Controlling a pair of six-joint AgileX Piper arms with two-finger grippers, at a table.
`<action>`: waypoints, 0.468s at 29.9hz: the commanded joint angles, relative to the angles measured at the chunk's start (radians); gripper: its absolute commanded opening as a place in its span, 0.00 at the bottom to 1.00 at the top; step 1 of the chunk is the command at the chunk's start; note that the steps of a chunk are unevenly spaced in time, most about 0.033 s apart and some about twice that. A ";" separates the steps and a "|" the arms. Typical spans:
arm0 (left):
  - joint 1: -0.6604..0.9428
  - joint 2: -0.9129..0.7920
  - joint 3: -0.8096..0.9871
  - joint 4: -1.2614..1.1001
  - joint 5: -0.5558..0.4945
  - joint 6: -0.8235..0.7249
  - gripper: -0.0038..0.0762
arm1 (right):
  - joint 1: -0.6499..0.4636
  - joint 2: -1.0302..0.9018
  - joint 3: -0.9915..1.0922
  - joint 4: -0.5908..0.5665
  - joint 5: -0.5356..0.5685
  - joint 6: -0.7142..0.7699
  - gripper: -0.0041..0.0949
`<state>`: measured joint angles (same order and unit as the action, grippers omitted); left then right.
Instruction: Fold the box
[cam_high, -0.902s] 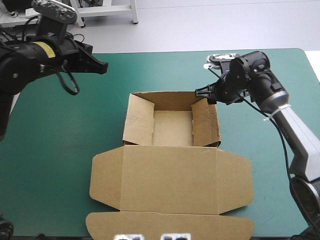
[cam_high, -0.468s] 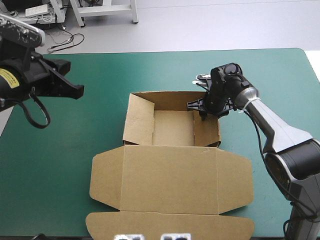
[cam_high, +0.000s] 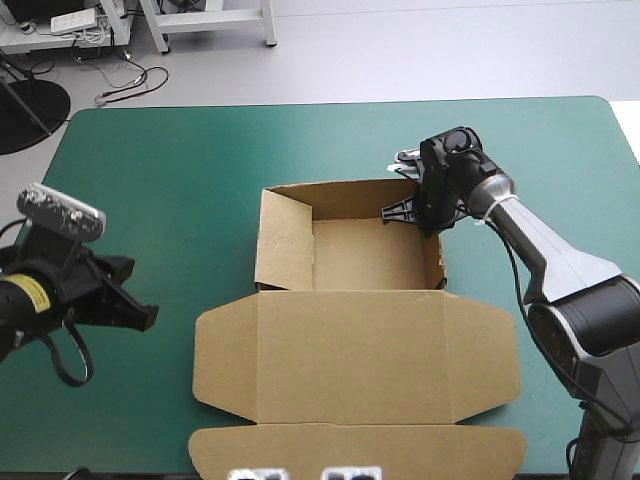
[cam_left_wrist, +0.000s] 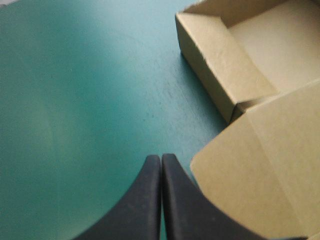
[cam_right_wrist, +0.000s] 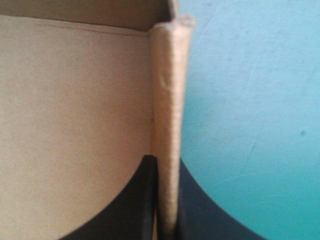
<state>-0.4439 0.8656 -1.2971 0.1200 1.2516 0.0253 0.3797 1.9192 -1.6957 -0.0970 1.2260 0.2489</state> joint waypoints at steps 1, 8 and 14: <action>-0.005 -0.090 0.113 0.015 -0.065 -0.025 0.04 | -0.072 -0.100 -0.028 -0.119 0.026 -0.013 0.02; -0.005 -0.256 0.323 0.084 -0.059 -0.137 0.04 | -0.375 -0.198 -0.028 -0.090 0.026 -0.096 0.02; -0.005 -0.376 0.470 0.112 -0.059 -0.204 0.04 | -0.672 -0.204 -0.028 -0.085 0.026 -0.173 0.02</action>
<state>-0.4439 0.5189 -0.8533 0.2128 1.2473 -0.1476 -0.1891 1.7686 -1.6957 -0.1595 1.2319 0.1146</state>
